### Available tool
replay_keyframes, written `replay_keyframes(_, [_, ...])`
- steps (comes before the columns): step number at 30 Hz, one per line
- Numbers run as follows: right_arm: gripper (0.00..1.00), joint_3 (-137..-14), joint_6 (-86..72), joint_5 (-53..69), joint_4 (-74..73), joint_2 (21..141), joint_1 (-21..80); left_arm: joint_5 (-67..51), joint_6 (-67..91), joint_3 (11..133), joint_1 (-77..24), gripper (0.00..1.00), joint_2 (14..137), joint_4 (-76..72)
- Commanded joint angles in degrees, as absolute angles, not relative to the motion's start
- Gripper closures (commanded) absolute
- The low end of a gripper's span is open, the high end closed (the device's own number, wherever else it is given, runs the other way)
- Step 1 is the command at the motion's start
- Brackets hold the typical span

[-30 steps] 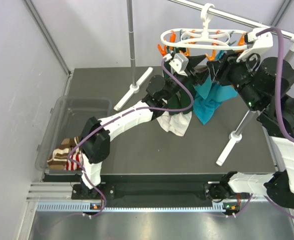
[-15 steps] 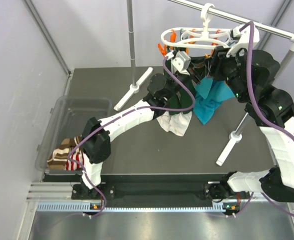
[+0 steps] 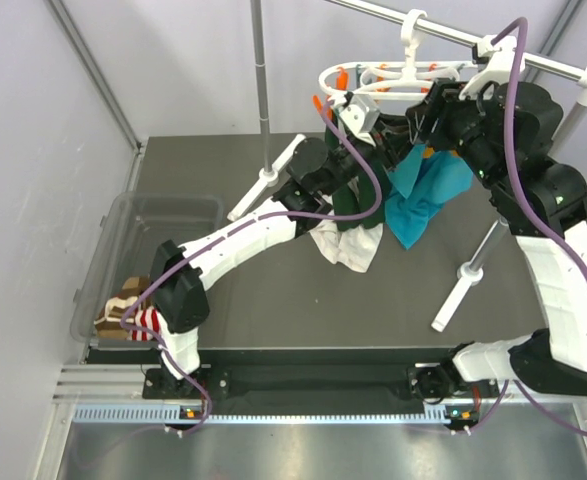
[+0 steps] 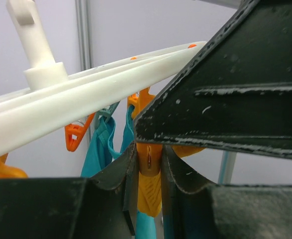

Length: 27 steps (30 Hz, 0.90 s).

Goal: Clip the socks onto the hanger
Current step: Open the clamp at the hanger.

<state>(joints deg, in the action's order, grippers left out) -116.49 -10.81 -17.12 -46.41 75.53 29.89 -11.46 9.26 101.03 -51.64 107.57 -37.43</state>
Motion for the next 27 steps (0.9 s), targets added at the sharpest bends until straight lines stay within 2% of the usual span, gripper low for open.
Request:
replay_keyframes(1, [0.45,-118.48,-12.30,-14.16,-46.32,75.85,28.83,-14.23,11.25,102.66,-51.86,0.91,103.71,-35.77])
replay_keyframes(9, [0.45,-118.30,-10.90,-12.74,-44.21,76.99,28.39,-15.47,12.92,103.18,-51.86,0.92,103.45,-34.63])
replay_keyframes(14, [0.54,-118.30,-9.93,-13.01,-44.03,77.87,27.78,-15.47,12.83,103.10,-51.86,0.90,102.92,-33.84])
replay_keyframes(15, [0.58,-118.21,-9.93,-12.92,-43.86,77.96,27.77,-15.21,12.92,103.10,-51.86,0.85,102.83,-33.75])
replay_keyframes(16, [0.69,-117.69,-9.76,-12.92,-43.77,77.87,27.77,-15.03,13.18,103.10,-51.86,0.79,102.48,-33.23])
replay_keyframes(17, [0.77,-117.25,-9.58,-12.92,-43.16,77.44,27.77,-14.68,13.27,102.92,-51.86,0.64,102.22,-32.87])
replay_keyframes(18, [0.84,-116.90,-9.49,-13.01,-42.81,77.34,27.51,-14.33,13.18,102.83,-51.86,0.58,101.96,-32.35])
replay_keyframes(19, [0.97,-116.46,-9.49,-13.09,-42.54,77.17,27.42,-14.24,13.01,102.66,-51.86,0.54,101.61,-31.56])
replay_keyframes(20, [1.00,-116.28,-9.23,-13.18,-42.45,76.99,27.42,-14.15,12.83,102.40,-51.77,0.45,100.38,-29.73])
replay_keyframes(21, [1.00,-116.19,-9.23,-13.18,-42.45,76.91,27.16,-14.15,12.75,101.96,-51.77,0.24,99.59,-28.75])
replay_keyframes(22, [1.00,-116.19,-9.14,-13.36,-42.45,76.90,27.07,-13.98,12.48,100.65,-51.77,0.21,98.71,-27.78])
replay_keyframes(26, [1.00,-116.02,-8.70,-13.36,-43.24,76.91,26.81,-13.28,13.36,96.34,-51.68,0.20,90.91,-19.27])
replay_keyframes(27, [1.00,-115.93,-8.53,-13.53,-43.42,76.82,26.72,-12.40,13.36,95.63,-51.51,0.21,89.23,-13.24])
